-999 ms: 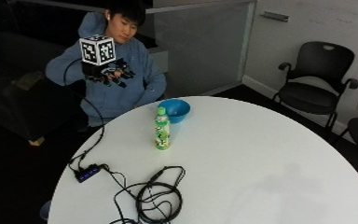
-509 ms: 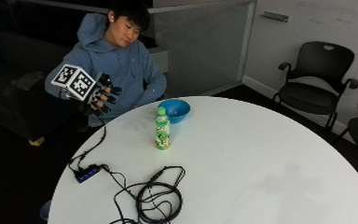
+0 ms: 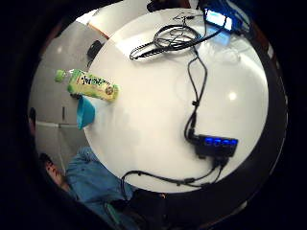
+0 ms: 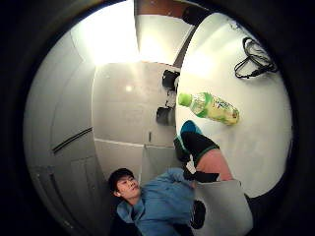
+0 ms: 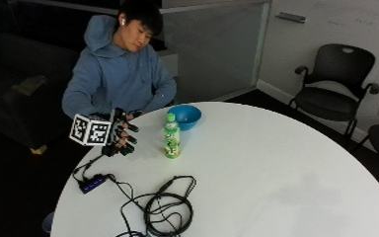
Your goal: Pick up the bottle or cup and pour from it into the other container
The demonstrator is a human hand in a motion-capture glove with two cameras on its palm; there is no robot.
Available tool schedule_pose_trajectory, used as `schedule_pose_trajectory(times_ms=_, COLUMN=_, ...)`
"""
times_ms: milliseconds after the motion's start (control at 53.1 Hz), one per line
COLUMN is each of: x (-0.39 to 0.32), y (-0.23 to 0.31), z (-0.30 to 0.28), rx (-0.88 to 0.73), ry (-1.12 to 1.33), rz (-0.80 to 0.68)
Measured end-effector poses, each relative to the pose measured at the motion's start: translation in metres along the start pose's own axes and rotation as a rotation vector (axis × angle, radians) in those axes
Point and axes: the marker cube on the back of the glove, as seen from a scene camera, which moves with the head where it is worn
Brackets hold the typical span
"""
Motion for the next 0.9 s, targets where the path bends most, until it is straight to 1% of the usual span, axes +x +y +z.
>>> schedule_pose_trajectory(times_ms=188, x=0.006, y=-0.015, z=0.033, rx=-0.037, ry=-0.064, rz=-0.012)
schedule_pose_trajectory(times_ms=490, x=-0.004, y=-0.033, z=0.094, rx=-0.136, ry=-0.114, rz=-0.046)
schedule_pose_trajectory(times_ms=773, x=-0.01, y=-0.055, z=0.136, rx=-0.156, ry=-0.215, rz=-0.078)
schedule_pose_trajectory(times_ms=905, x=-0.01, y=-0.063, z=0.151, rx=-0.126, ry=-0.303, rz=-0.086)
